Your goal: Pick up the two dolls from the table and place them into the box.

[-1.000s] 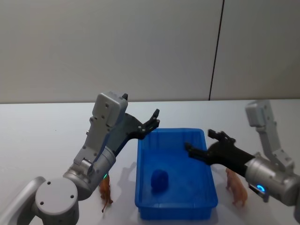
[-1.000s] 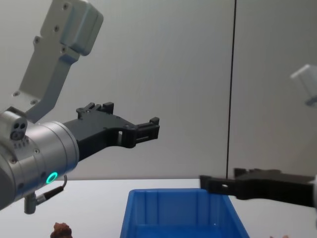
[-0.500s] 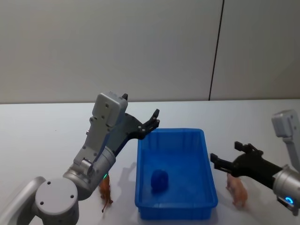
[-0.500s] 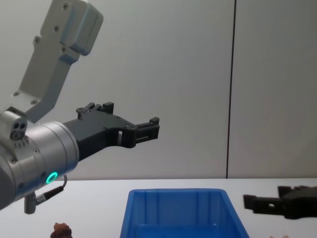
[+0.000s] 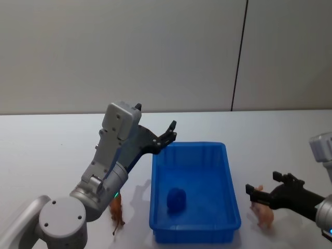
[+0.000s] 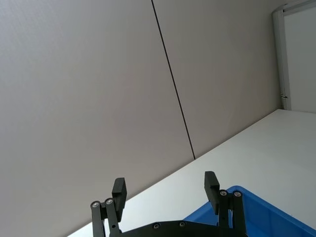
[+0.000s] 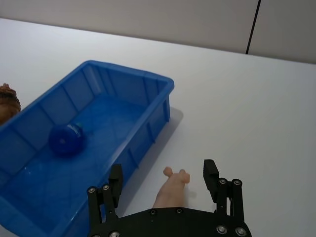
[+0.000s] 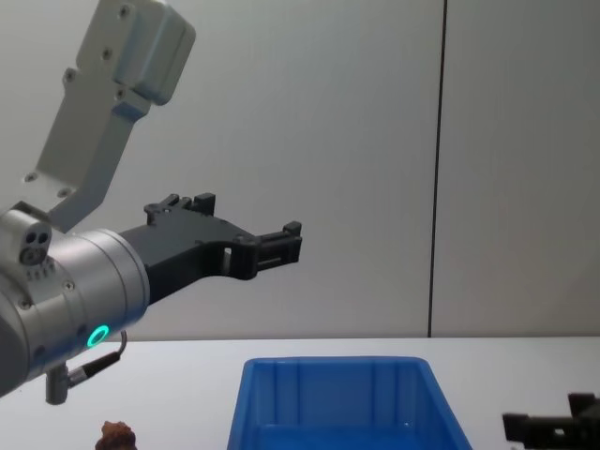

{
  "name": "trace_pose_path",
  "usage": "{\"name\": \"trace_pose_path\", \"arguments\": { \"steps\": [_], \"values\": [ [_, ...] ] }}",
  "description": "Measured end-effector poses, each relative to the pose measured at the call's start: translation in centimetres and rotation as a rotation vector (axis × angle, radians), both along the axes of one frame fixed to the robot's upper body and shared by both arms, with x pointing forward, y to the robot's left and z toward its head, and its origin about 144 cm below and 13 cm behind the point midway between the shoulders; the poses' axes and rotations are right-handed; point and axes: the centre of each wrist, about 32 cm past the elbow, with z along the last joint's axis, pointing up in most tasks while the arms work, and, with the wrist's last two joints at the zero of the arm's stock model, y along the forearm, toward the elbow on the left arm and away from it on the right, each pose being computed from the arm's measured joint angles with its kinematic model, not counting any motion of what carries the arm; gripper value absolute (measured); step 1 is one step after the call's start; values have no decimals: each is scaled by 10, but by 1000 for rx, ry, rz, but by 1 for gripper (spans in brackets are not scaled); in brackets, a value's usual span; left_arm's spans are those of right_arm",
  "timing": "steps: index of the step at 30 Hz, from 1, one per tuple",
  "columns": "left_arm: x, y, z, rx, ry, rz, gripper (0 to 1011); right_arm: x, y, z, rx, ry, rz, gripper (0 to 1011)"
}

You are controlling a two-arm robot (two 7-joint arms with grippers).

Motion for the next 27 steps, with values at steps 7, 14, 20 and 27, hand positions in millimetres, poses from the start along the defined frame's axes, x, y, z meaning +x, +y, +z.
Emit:
{"name": "trace_pose_path", "arguments": {
  "steps": [7, 14, 20, 27],
  "values": [
    [0, 0, 0, 0, 0, 0, 1001, -4, -3, -4, -23, 51, -3, 1001],
    [0, 0, 0, 0, 0, 0, 1001, -7, -3, -10, -39, 92, -9, 1001],
    [0, 0, 0, 0, 0, 0, 1001, -9, -4, -15, -52, 126, -15, 1001],
    [0, 0, 0, 0, 0, 0, 1001, -9, -3, -19, -57, 149, -16, 847]
  ]
}}
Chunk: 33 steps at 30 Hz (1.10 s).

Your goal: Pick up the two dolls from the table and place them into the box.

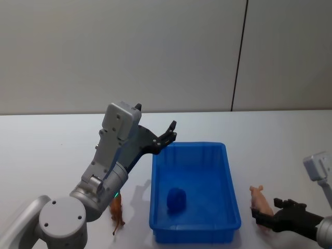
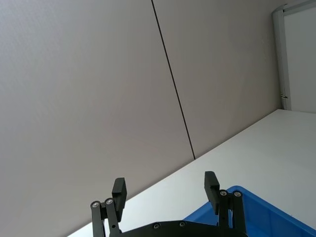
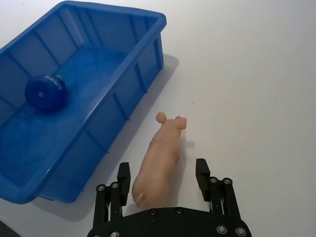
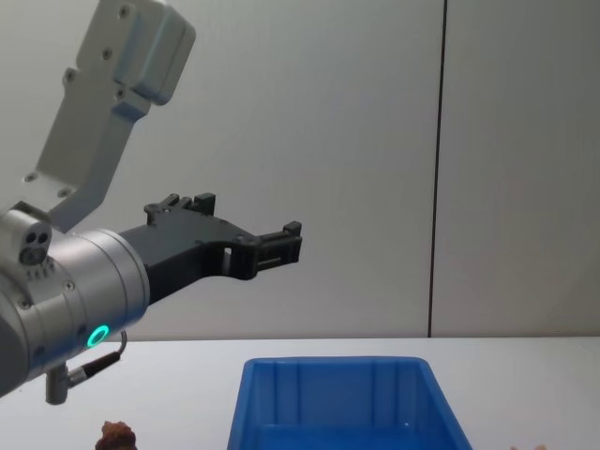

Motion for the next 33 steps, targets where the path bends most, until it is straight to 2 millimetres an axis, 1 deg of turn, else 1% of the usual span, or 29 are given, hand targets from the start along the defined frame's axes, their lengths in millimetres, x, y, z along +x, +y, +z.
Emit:
{"name": "trace_pose_path", "arguments": {
  "steps": [1, 3, 5, 6, 7, 8, 9, 10, 11, 13, 16, 17, 24, 33],
  "values": [
    [0, 0, 0, 0, 0, 0, 1001, 0, 0, 0, 0, 3, 0, 813],
    [0, 0, 0, 0, 0, 0, 1001, 0, 1, -1, -1, 5, -1, 782],
    [0, 0, 0, 0, 0, 0, 1001, 0, 1, -1, 1, 7, -2, 705],
    [0, 0, 0, 0, 0, 0, 1001, 0, 2, -1, 1, 7, -2, 686],
    [0, 0, 0, 0, 0, 0, 1001, 1, 2, -1, 2, 7, -3, 621],
    [0, 0, 0, 0, 0, 0, 1001, 1, 2, -1, 2, 8, -4, 589],
    [0, 0, 0, 0, 0, 0, 1001, 1, 2, -1, 2, 8, -4, 589],
    [0, 0, 0, 0, 0, 0, 1001, 1, 3, -1, 3, 8, -5, 520],
    [0, 0, 0, 0, 0, 0, 1001, 1, 3, -1, 3, 7, -5, 504],
    [0, 0, 0, 0, 0, 0, 1001, 2, 3, 0, 3, 6, -6, 423],
    [0, 0, 0, 0, 0, 0, 1001, 2, 3, 0, 4, 5, -8, 371],
    [0, 0, 0, 0, 0, 0, 1001, 2, 3, 0, 5, 2, -9, 358],
    [0, 0, 0, 0, 0, 0, 1001, 4, 4, 5, 13, -38, -11, 358],
    [0, 0, 0, 0, 0, 0, 1001, 9, 6, 17, 34, -136, -13, 358]
  ]
}}
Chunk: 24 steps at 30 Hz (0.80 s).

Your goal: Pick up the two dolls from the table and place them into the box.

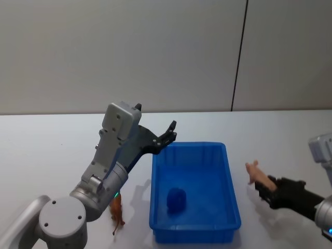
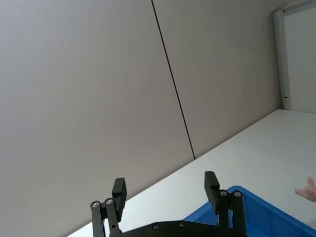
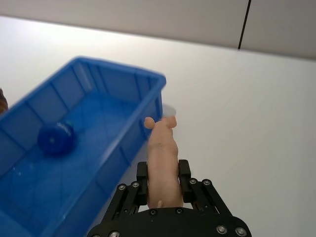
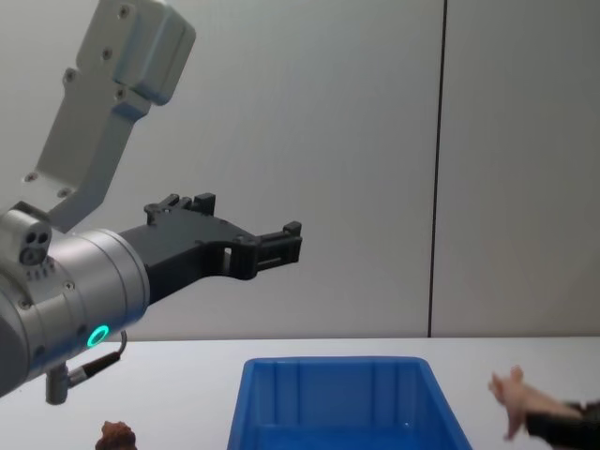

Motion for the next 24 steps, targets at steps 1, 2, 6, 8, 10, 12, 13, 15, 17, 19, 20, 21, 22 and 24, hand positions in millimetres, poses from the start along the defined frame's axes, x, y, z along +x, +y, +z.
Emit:
{"name": "trace_pose_path", "arguments": {
  "steps": [1, 2, 6, 8, 10, 12, 13, 15, 17, 19, 20, 21, 22, 24],
  "values": [
    [0, 0, 0, 0, 0, 0, 1001, 1, 0, 1, 3, -11, 0, 358],
    [0, 0, 0, 0, 0, 0, 1001, 1, 0, 3, 5, -21, 1, 358],
    [0, 0, 0, 0, 0, 0, 1001, 6, 3, 13, 24, -85, 12, 358],
    [0, 0, 0, 0, 0, 0, 1001, 8, 5, 16, 30, -104, 20, 358],
    [0, 0, 0, 0, 0, 0, 1001, 11, 8, 20, 41, -130, 35, 358],
    [0, 0, 0, 0, 0, 0, 1001, 14, 10, 24, 49, -148, 49, 358],
    [0, 0, 0, 0, 0, 0, 1001, 16, 13, 26, 55, -160, 62, 358],
    [0, 0, 0, 0, 0, 0, 1001, 20, 18, 30, 66, -177, 87, 358],
    [0, 0, 0, 0, 0, 0, 1001, 22, 22, 32, 72, -182, 102, 358],
    [0, 0, 0, 0, 0, 0, 1001, 24, 26, 33, 77, -185, 118, 358],
    [0, 0, 0, 0, 0, 0, 1001, 26, 30, 34, 82, -187, 132, 358],
    [0, 0, 0, 0, 0, 0, 1001, 27, 32, 34, 84, -186, 138, 358],
    [0, 0, 0, 0, 0, 0, 1001, 28, 34, 35, 87, -186, 144, 358],
    [0, 0, 0, 0, 0, 0, 1001, 31, 39, 35, 92, -181, 162, 358]
  ]
}}
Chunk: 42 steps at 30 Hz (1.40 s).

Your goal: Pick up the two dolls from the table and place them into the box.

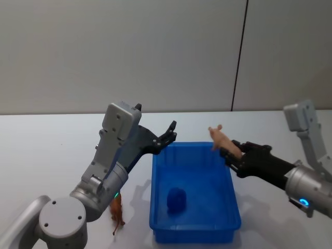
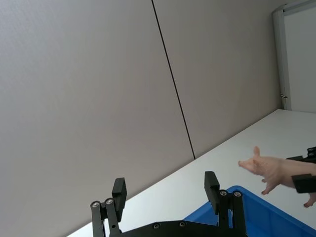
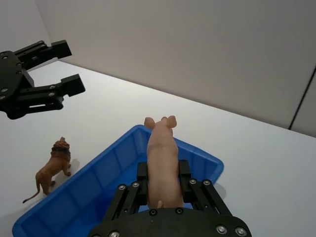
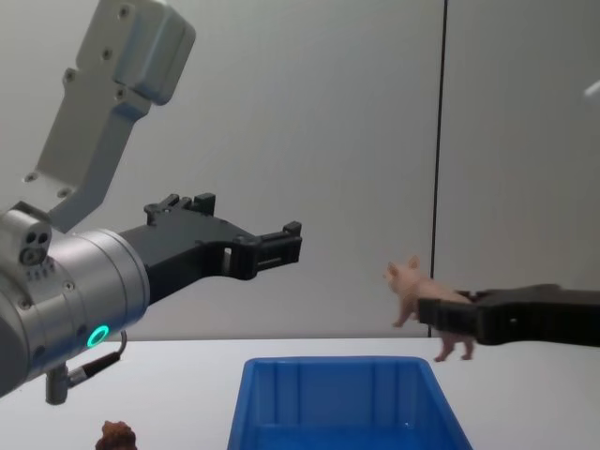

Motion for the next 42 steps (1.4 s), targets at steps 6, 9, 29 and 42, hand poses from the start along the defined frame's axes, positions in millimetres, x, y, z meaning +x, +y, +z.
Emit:
{"name": "trace_pose_path", "arguments": {
  "steps": [6, 9, 29, 42],
  "values": [
    [0, 0, 0, 0, 0, 0, 1001, 7, 13, -1, 3, 16, 35, 393],
    [0, 0, 0, 0, 0, 0, 1001, 9, 19, -3, 0, 27, 45, 487],
    [0, 0, 0, 0, 0, 0, 1001, 10, 16, -9, -3, 32, -12, 1001],
    [0, 0, 0, 0, 0, 0, 1001, -5, -24, -13, 8, 28, -81, 1001]
  ]
}}
